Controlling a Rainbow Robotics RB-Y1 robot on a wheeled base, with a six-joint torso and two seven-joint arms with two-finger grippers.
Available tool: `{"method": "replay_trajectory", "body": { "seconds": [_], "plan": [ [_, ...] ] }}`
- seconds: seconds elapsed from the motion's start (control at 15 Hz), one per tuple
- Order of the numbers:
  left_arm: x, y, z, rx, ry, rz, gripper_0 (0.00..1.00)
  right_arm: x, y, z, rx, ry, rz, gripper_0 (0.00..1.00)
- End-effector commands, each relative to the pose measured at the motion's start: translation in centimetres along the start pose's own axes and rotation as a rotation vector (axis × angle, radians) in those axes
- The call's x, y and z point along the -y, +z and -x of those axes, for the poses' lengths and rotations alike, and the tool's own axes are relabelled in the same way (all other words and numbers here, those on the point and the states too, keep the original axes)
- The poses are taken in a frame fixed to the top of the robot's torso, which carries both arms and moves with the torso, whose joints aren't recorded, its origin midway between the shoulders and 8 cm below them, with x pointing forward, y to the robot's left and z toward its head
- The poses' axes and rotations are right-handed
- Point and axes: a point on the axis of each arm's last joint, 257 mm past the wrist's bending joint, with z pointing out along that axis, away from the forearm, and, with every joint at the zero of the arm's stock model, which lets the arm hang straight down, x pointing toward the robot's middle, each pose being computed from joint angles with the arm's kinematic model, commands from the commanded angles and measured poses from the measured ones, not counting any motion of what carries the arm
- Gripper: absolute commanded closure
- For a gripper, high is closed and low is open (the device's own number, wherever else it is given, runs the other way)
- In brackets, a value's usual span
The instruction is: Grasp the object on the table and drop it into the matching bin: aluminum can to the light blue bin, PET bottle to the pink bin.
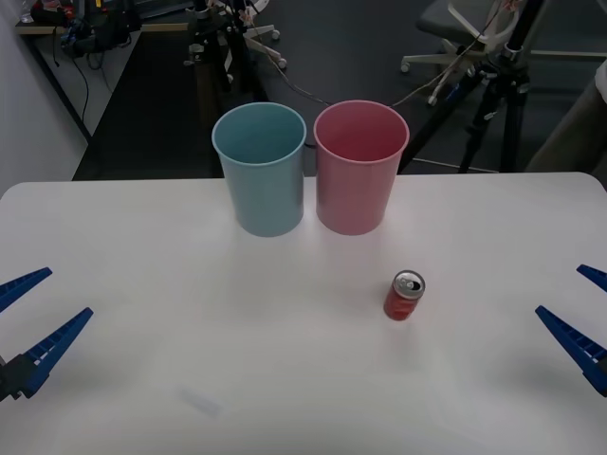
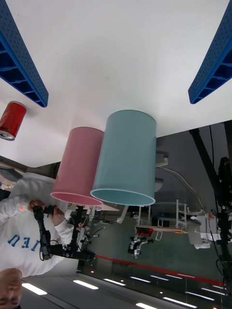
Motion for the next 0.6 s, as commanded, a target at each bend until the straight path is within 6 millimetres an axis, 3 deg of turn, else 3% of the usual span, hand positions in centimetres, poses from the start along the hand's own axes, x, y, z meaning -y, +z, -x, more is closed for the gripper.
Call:
{"method": "replay_trajectory", "body": {
  "seconds": [0.07, 0.13, 0.6],
  "plan": [
    [0.0, 0.0, 0.0, 0.0, 0.0, 0.0, 0.0, 0.0, 0.0, 0.0, 0.0, 0.0, 0.0, 0.0],
    [0.0, 0.0, 0.0, 0.0, 0.0, 0.0, 0.0, -0.3, -0.6, -2.3, -0.001, 0.068, -0.043, 0.0],
    [0.0, 0.0, 0.0, 0.0, 0.0, 0.0, 0.0, -1.1, -1.7, -4.1, -0.04, 0.058, -0.059, 0.0]
  ]
}}
